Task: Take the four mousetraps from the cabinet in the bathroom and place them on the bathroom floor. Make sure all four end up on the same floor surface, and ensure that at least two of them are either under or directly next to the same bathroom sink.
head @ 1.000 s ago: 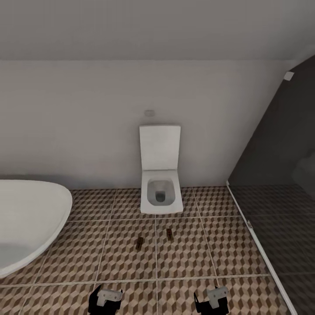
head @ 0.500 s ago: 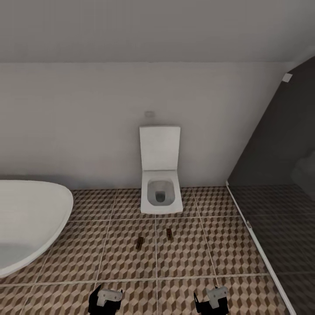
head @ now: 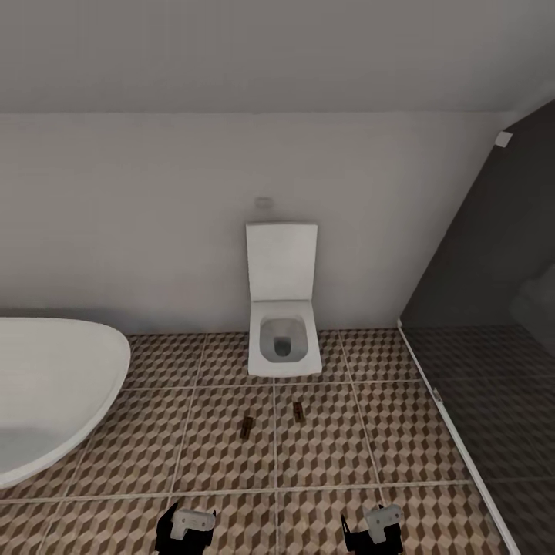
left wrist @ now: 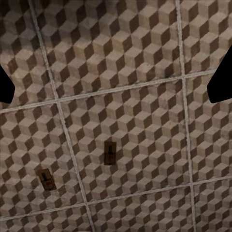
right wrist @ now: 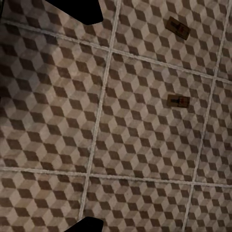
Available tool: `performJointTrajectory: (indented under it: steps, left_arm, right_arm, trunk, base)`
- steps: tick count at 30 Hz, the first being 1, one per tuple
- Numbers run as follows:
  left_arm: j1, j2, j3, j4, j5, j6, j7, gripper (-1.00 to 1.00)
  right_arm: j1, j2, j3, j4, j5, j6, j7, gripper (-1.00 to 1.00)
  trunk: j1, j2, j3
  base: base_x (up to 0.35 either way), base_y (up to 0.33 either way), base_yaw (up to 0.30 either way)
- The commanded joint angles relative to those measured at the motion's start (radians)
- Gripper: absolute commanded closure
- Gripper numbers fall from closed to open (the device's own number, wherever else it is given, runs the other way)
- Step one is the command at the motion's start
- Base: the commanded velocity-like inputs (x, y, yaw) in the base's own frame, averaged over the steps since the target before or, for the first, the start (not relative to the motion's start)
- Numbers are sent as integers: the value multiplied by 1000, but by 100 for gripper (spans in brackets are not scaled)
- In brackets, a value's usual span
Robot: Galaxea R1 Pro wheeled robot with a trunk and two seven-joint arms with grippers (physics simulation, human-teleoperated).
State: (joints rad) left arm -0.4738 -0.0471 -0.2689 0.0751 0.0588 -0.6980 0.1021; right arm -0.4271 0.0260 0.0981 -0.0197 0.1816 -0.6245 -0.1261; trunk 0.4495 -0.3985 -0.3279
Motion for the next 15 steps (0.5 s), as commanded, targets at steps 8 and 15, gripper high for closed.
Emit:
performJointTrajectory:
  steps: [8,15]
  left_arm:
    - [-2,-1,-9,4,6,-5,4,-100]
    - [-2,-1,-9,5,6,-5,5,-100]
  right_arm:
    - [-1,0,8,1,6,-1,-10,-100]
    - [-1,0,8,1,6,-1,-10,-100]
  trunk:
    - [0,-1,-2]
    - [0,-1,-2]
  base:
    - [0,0,0]
    - [0,0,0]
